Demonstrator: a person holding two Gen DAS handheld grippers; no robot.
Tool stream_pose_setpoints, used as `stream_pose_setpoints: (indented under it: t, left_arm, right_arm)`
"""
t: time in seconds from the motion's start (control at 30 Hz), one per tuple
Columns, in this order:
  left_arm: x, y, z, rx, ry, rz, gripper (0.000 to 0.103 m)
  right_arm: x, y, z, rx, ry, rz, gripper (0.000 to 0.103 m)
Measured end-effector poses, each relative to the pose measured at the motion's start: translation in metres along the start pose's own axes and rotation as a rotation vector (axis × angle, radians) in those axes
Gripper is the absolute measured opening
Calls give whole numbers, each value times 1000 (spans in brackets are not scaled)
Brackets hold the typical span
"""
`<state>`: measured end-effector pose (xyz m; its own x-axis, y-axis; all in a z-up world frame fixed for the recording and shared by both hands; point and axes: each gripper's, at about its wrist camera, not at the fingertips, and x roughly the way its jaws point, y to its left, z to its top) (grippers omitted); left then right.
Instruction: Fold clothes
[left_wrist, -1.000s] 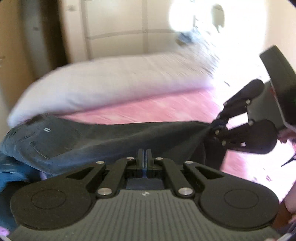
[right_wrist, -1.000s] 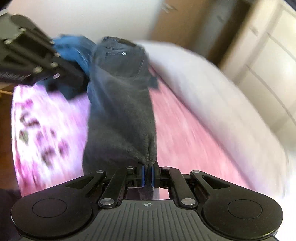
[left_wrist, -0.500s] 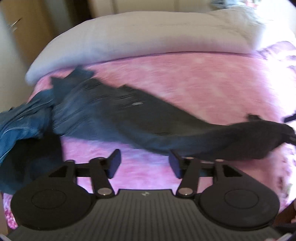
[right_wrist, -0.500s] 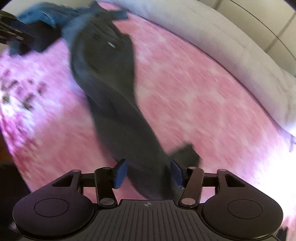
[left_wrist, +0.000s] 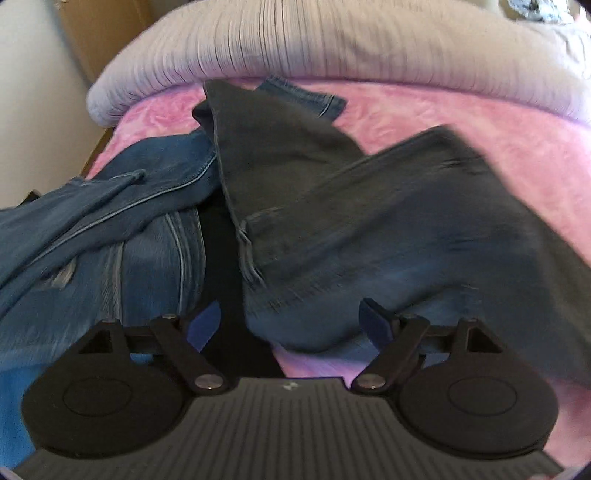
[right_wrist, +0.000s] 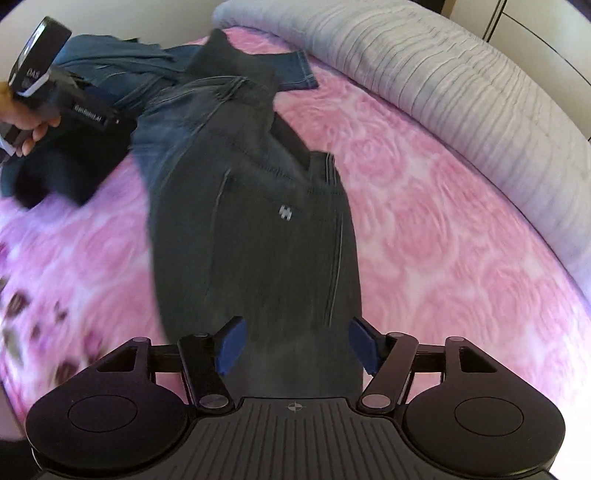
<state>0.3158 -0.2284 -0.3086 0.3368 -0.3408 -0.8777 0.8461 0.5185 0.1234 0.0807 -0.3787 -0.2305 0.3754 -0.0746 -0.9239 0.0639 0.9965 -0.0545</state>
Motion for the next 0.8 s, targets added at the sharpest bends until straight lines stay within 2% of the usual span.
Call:
stream_pose_setpoints:
  t: [0.13,0.2,0.27,0.3,0.37,0.5,0.53,0.57,0.6,0.63,0.8]
  left_arm:
    - [28,5,6,45,16,-122,80]
    - [30,4,6,36,25,-150,77]
    - [23,6,4,34,4,-143,52]
    - [18,7,4,33,-8,-139,27]
    - [5,13,2,15,-28,-159,17]
    - [-30,13,-2,38,-94,-188,10]
    - [-39,12,-3,51,-114,-193,8]
    - [-49,10,-4,62,-132,-198,8]
    - [-59,8,-6,71,-150,-202,8]
    - [-68,6,-7,81,-169,-206,6]
    - [-128,-8,-15,101,-246,-216,6]
  right_arm:
    - [48,-7,20,-56,59,-39,69]
    - [67,-15,25,-57,72,-35,69]
    - [84,-27,30,-42,69,-28,70]
    - [93,-33,33,-27,70,-29,72]
    - [110,-47,40,9,75,-34,73]
    - [141,-65,38,90,109,1,73]
    - [142,-69,36,136,107,20,67]
    - [140,-73,33,184,104,45,53]
    - [136,-77,30,232,101,74,30]
    - [130,-78,29,249,93,96,11]
    - [56,-52,30,112,-40,59,8]
